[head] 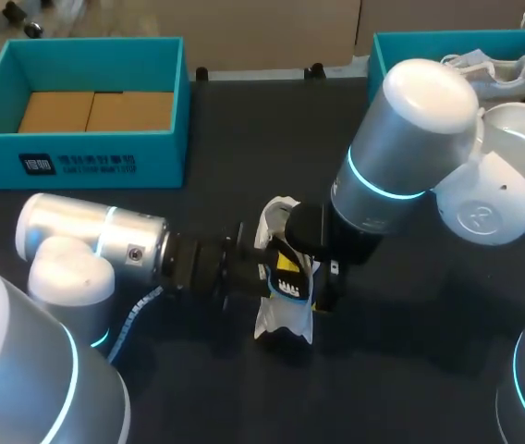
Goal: Take the shoe out of the shoebox, open the shoe tongue, remove and reinsert the insole, then place the shoe into the shoebox
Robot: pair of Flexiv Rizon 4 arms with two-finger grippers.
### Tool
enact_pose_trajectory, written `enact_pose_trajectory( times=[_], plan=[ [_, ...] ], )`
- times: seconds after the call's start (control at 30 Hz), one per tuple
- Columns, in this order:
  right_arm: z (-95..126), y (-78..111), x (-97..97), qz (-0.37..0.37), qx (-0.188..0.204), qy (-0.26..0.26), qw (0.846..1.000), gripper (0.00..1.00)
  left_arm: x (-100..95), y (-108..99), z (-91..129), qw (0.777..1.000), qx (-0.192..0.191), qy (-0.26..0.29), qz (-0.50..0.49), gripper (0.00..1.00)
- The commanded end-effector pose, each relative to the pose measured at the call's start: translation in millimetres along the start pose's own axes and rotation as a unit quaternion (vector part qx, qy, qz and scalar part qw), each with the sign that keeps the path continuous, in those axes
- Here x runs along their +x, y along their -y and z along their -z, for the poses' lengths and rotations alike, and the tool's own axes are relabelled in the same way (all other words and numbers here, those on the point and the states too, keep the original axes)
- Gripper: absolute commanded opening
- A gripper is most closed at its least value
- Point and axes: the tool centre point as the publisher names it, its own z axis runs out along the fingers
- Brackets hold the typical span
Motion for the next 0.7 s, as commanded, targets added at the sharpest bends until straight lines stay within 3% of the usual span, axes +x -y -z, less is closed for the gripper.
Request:
enact_pose_trajectory(
  times=[0.03, 0.07, 0.1, 0.33, 0.7],
  plan=[
    [-1.6, 0.0, 0.6, 0.0, -0.001, 0.0, 1.0, 1.0, 0.6, 8.5, 3.3, 1.0, -0.001, -0.008, -0.003, 0.22],
    [-1.6, 0.0, 0.6, 0.0, -0.001, 0.0, 1.0, 1.0, 1.1, 9.2, 2.5, 1.0, -0.001, -0.011, -0.005, 0.15],
    [-1.6, 0.0, 0.6, 0.0, -0.001, 0.0, 1.0, 1.0, 1.5, 9.3, 1.8, 1.0, -0.001, -0.012, -0.006, 0.0],
    [-1.6, 0.0, 0.6, 0.0, -0.001, 0.0, 1.0, 1.0, 6.9, -6.3, -3.0, 0.999, -0.001, -0.016, -0.033, 0.0],
    [-1.6, 0.0, 0.6, 0.0, -0.001, 0.0, 1.0, 1.0, 6.2, -40.5, -4.3, 0.998, -0.021, 0.021, -0.061, 0.0]
  ],
)
